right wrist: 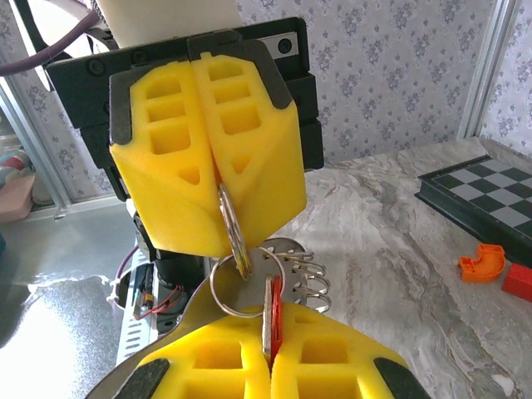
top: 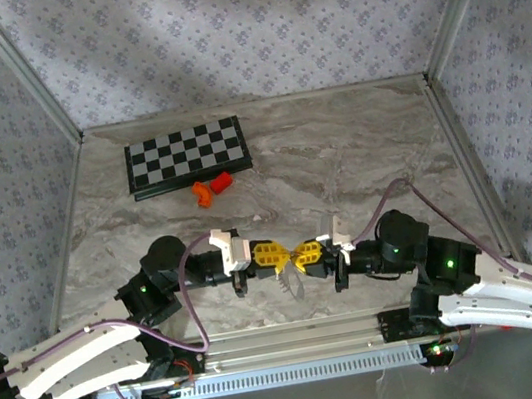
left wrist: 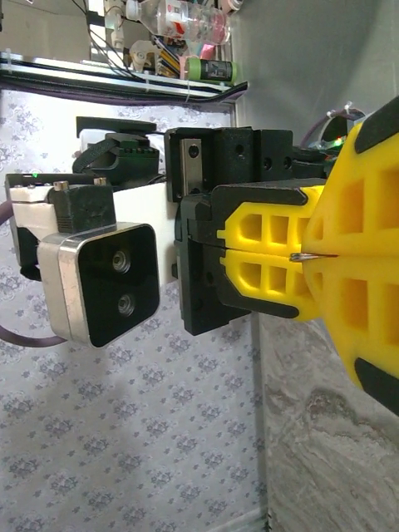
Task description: Put the keys on the keyring
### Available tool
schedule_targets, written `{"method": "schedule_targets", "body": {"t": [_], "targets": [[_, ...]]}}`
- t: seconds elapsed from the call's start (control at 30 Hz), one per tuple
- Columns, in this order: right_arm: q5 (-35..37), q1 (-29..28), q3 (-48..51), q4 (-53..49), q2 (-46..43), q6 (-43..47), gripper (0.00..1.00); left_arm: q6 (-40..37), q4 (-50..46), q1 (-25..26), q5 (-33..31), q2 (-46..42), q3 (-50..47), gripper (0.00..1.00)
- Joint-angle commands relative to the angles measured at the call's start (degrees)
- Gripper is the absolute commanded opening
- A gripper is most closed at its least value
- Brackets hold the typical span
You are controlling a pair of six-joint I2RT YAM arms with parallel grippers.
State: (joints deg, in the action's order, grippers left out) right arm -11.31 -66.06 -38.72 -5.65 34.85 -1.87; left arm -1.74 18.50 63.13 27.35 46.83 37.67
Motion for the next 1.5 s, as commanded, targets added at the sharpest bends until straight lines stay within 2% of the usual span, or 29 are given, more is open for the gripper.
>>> {"method": "schedule_targets", "body": {"t": [0.0,0.27,1.13,1.23,1.47], "targets": [[0.42,-0.10,-2.47,0.34,-0.94,1.38,0.00,-1.81,-2.38,0.54,-0.79,0.09,2.67,0.00],[2.58,0.01,-3.50,-1.48,-1.23,2.39,0.00,-3.45,-9.23,0.50,-0.47,0.94,4.70,0.00],[9.07,0.23,-6.76,-7.18,-0.66,5.34,0.00,-6.31,-19.36,0.50,-4.17,1.39,6.23,0.00],[11.19,0.23,-8.16,-9.37,0.12,5.65,0.00,-6.35,-19.22,0.50,-5.55,2.14,5.47,0.00],[14.29,1.84,-15.06,-18.67,6.52,6.79,0.00,-6.85,-15.05,0.41,-13.48,3.72,1.31,0.01]]}}
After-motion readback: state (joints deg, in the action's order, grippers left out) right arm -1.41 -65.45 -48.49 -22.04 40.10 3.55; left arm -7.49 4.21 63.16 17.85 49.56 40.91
